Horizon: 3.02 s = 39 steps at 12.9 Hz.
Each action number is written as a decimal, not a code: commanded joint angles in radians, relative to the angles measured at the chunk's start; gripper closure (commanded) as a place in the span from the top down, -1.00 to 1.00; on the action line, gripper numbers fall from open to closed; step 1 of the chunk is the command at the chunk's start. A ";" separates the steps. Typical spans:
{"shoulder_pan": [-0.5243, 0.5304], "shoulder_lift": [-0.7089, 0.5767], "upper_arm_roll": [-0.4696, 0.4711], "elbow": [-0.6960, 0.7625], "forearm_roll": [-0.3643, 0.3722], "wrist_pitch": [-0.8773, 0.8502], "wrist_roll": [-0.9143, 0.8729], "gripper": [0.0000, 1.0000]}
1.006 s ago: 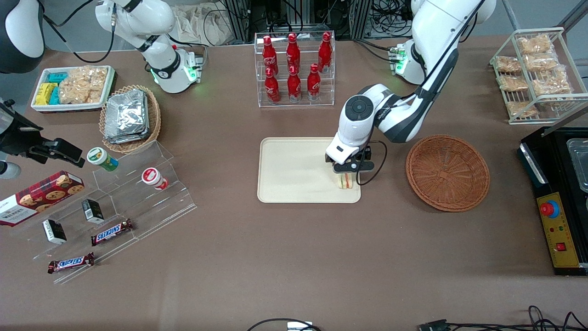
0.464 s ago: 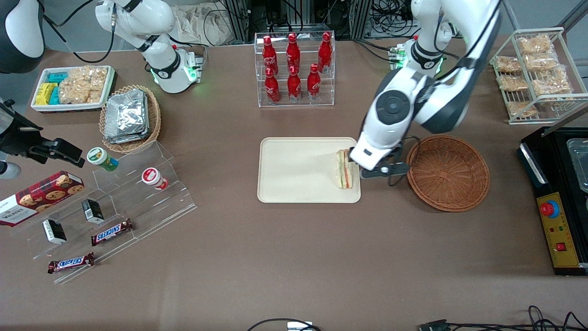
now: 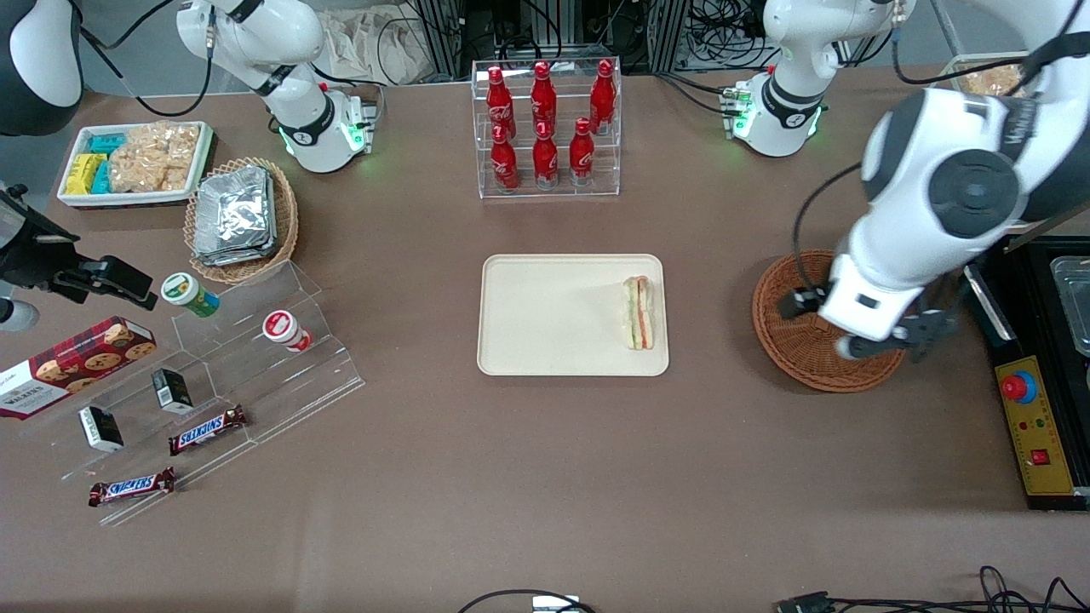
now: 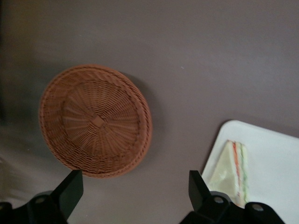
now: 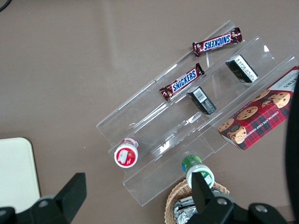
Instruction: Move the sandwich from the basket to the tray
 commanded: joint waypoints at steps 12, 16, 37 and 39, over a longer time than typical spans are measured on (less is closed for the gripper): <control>0.043 -0.105 0.341 0.018 -0.184 -0.097 0.268 1.00; -0.112 -0.163 0.429 -0.007 -0.193 -0.133 0.253 1.00; -0.269 -0.251 0.424 0.010 -0.160 -0.199 0.403 1.00; -0.269 -0.240 0.460 0.030 -0.153 -0.202 0.508 1.00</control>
